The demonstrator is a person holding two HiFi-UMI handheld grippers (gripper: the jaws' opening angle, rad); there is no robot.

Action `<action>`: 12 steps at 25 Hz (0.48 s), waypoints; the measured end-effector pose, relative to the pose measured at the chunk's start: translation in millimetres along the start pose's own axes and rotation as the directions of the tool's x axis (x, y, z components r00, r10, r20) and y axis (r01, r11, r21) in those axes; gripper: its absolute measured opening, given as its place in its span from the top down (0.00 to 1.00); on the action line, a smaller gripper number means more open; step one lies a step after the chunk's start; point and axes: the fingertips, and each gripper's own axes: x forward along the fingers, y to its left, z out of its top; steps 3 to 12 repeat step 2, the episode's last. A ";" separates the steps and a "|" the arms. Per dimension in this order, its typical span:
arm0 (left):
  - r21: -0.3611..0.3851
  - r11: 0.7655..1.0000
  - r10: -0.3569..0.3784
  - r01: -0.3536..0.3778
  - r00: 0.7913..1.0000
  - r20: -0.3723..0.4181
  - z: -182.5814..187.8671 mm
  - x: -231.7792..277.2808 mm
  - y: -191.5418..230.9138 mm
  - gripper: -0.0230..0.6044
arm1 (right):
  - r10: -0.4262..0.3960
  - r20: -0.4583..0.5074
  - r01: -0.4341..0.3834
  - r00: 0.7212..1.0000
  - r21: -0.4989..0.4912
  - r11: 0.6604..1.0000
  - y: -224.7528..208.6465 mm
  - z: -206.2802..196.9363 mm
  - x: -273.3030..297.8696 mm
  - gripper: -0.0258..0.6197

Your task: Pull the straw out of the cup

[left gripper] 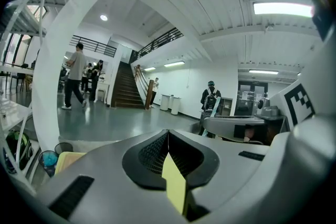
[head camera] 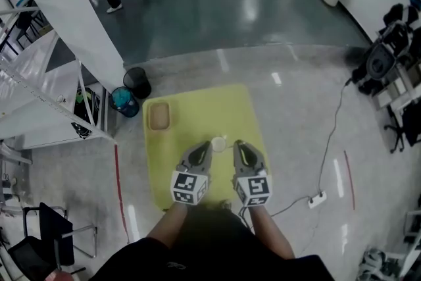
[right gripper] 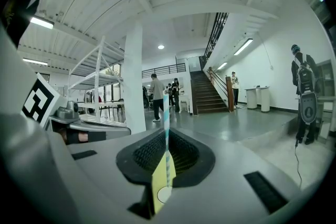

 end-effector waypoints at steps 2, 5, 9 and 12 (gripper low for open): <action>0.001 1.000 0.001 -0.001 1.000 -0.002 -2.0 -0.9 -2.0 0.89 | -0.005 -0.008 0.005 1.000 0.004 1.000 -1.7 0.7 -2.0 0.91; 0.001 1.000 0.001 -0.001 1.000 -0.002 -2.0 -0.9 -2.0 0.89 | -0.005 -0.008 0.005 1.000 0.004 1.000 -1.7 0.7 -2.0 0.91; 0.001 1.000 0.001 -0.001 1.000 -0.002 -2.0 -0.9 -2.0 0.89 | -0.005 -0.008 0.005 1.000 0.004 1.000 -1.7 0.7 -2.0 0.91; 0.001 1.000 0.001 -0.001 1.000 -0.002 -2.0 -0.9 -2.0 0.89 | -0.005 -0.008 0.005 1.000 0.004 1.000 -1.7 0.7 -2.0 0.91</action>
